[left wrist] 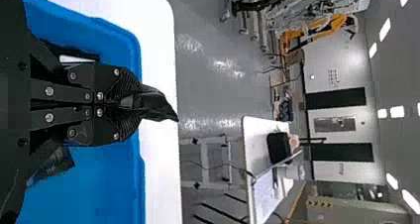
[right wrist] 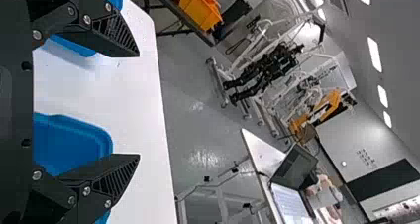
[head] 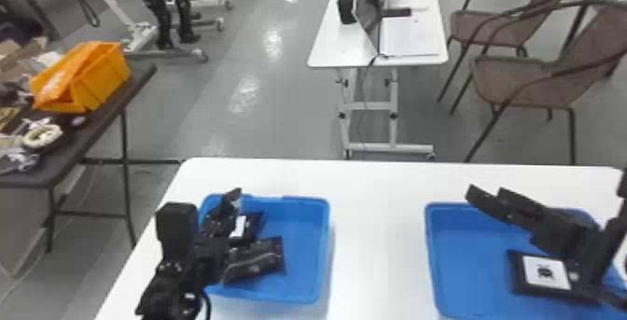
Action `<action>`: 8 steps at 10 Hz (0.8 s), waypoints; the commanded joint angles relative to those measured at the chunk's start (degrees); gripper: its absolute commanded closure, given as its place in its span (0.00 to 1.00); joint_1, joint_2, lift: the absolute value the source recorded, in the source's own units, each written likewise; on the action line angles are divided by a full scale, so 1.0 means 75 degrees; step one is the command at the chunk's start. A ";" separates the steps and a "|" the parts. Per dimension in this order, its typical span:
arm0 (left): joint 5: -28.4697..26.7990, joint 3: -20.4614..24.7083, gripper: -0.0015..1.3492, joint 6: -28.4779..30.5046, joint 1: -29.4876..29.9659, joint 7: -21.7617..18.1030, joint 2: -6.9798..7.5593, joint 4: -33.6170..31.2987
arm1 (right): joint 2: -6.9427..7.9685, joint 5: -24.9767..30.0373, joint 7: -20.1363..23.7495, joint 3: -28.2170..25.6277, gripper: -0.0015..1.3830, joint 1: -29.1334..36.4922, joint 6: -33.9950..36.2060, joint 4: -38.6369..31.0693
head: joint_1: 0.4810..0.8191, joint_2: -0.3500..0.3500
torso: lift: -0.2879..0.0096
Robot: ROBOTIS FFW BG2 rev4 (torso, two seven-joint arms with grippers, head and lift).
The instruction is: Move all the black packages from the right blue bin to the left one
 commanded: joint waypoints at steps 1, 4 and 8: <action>-0.0386 -0.0169 0.71 0.0520 0.0082 0.0045 -0.0022 -0.0215 | 0.0057 0.0474 -0.0066 -0.0163 0.23 0.0224 0.0214 -0.0397 | 0.63 0.77 | 0.83; 0.0118 -0.0157 0.08 0.0192 0.0211 0.0045 -0.0022 -0.0508 | 0.0128 0.1142 -0.0184 -0.0327 0.23 0.0517 0.0425 -0.0866 | 0.63 0.73 | 0.83; 0.0587 -0.0005 0.31 -0.0312 0.0211 0.0045 -0.0022 -0.0660 | 0.0444 0.2255 -0.0418 -0.0714 0.23 0.1173 0.0472 -0.1159 | 0.63 0.65 | 0.83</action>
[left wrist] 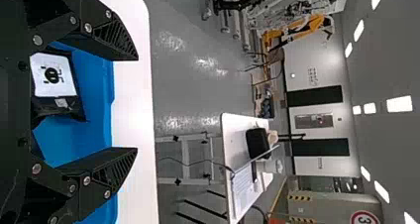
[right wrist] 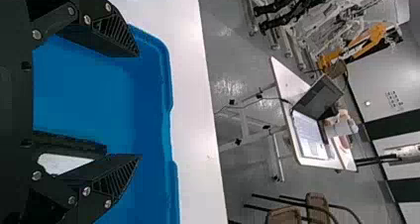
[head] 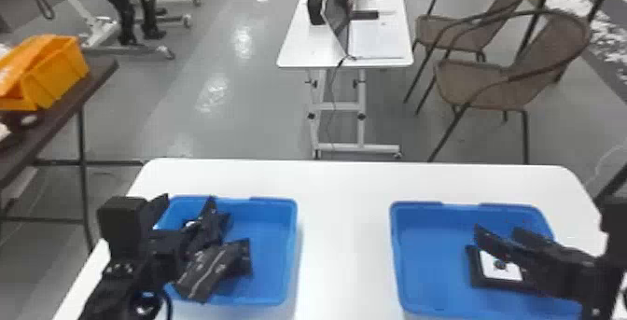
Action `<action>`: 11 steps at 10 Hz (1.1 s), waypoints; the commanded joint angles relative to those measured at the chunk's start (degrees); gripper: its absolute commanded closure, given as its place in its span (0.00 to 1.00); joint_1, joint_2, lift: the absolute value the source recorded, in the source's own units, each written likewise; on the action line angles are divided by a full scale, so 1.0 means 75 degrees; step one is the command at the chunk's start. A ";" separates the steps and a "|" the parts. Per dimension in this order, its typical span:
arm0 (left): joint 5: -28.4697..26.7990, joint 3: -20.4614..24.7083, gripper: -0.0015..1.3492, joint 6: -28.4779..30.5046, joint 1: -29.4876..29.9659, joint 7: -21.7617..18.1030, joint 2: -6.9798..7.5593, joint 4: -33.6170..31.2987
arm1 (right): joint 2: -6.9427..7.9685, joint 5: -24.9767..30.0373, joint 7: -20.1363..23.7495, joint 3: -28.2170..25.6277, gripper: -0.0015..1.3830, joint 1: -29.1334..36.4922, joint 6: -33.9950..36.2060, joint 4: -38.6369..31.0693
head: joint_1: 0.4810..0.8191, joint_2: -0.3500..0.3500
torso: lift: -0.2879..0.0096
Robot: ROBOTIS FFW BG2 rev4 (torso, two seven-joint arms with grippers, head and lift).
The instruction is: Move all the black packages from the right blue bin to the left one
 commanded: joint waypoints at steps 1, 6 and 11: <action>0.0238 0.0070 0.31 -0.0128 0.0000 0.0000 -0.0020 0.0007 | 0.0056 0.0417 -0.0093 -0.0086 0.23 0.0211 -0.0001 0.0103 | 0.63 0.63 | 0.83; 0.0578 0.0199 0.31 -0.0222 0.0000 0.0000 -0.0020 0.0007 | 0.0075 0.0781 -0.0480 -0.0156 0.24 0.0293 -0.0247 0.1076 | 0.63 0.58 | 0.83; 0.0731 0.0223 0.31 -0.0281 -0.0023 0.0000 -0.0020 0.0042 | 0.0075 0.0886 -0.0738 -0.0180 0.24 -0.0270 -0.1067 0.2260 | 0.63 0.55 | 0.83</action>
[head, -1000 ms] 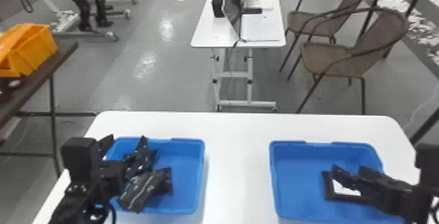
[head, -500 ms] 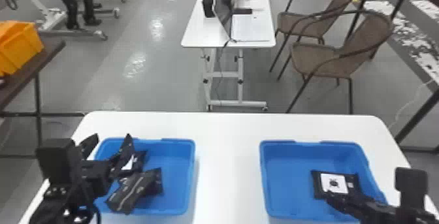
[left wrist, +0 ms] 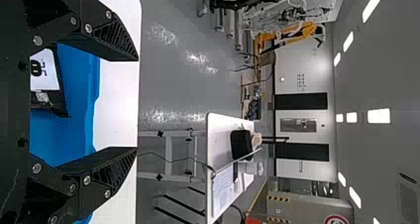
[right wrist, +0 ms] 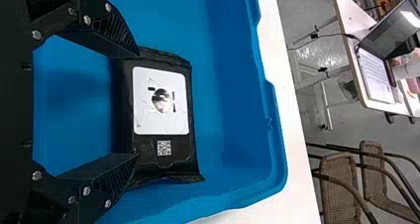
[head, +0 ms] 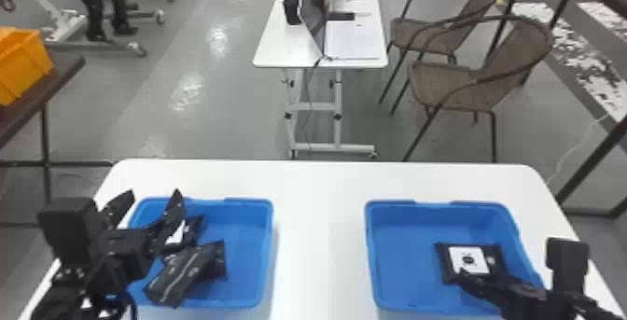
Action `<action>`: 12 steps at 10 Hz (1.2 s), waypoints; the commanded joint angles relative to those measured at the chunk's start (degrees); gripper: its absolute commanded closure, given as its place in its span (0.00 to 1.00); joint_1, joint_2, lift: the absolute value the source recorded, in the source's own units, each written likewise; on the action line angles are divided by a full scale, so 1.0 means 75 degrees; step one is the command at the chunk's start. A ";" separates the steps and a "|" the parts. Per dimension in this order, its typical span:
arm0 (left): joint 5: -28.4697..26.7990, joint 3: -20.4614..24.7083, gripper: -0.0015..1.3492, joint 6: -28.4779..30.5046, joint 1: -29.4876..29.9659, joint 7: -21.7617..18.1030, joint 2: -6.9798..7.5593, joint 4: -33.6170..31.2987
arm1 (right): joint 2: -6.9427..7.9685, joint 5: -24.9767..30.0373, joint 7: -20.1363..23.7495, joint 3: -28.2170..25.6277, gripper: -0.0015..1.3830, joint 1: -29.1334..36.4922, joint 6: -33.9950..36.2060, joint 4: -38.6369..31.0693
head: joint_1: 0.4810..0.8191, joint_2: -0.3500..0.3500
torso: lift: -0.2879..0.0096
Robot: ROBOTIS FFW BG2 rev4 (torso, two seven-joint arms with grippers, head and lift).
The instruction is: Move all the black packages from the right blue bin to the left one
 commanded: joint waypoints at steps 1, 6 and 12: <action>0.0066 0.0023 0.31 -0.0008 0.0021 0.0000 -0.0020 0.0032 | 0.0007 0.0070 0.0002 0.0063 0.24 -0.0237 -0.0339 0.0379 | 0.63 0.55 | 0.83; 0.0453 0.0129 0.31 -0.0125 0.0127 0.0000 -0.0020 0.0208 | -0.0152 -0.0504 0.0025 0.0462 0.75 -0.0624 -0.1065 0.1528 | 0.63 0.60 | 0.83; 0.0722 0.0176 0.31 -0.0406 0.0221 0.0000 -0.0020 0.0396 | 0.0000 -0.0809 0.0060 0.0532 0.79 -0.0237 -0.1159 0.0672 | 0.63 0.64 | 0.83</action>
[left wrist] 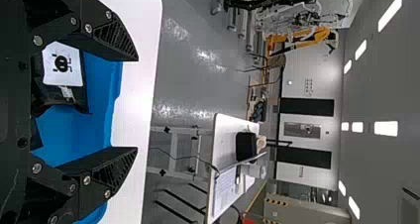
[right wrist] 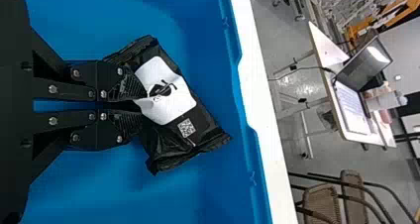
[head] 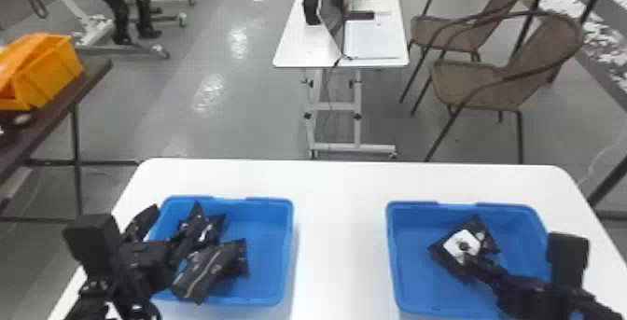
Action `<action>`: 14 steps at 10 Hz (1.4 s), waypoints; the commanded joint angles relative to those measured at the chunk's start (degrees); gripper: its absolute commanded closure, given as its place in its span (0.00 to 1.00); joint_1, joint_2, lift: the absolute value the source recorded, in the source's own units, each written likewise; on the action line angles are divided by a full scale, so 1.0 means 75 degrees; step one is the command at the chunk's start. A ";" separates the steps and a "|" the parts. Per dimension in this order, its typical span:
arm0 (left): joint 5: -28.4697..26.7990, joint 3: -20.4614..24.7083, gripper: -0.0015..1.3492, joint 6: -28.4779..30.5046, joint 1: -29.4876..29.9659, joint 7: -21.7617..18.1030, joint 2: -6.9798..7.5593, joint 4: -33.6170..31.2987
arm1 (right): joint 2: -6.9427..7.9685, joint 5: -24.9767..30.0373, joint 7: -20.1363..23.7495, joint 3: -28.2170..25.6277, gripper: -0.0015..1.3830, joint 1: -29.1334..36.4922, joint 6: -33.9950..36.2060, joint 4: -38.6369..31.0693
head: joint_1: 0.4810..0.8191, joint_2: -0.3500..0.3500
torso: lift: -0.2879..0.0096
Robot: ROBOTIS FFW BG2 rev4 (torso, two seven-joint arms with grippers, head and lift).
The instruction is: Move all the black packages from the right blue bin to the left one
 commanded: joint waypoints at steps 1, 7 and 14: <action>0.0103 -0.0006 0.31 -0.0153 -0.0006 0.0000 -0.0020 0.0005 | 0.0059 -0.0227 -0.0020 0.0002 0.79 0.0571 0.0471 -0.1343 | 0.63 0.65 | 0.83; 0.1907 0.0029 0.31 0.0397 -0.0428 -0.0012 -0.0020 -0.0007 | -0.0569 -0.2044 0.0167 0.1185 0.79 -0.0026 0.1865 -0.2925 | 0.63 0.74 | 0.83; 0.3712 -0.0334 0.06 0.1886 -0.1646 -0.0727 0.0516 0.0075 | -0.0851 -0.3919 0.1609 0.4162 0.79 -0.2991 0.0482 0.0731 | 0.63 0.92 | 0.83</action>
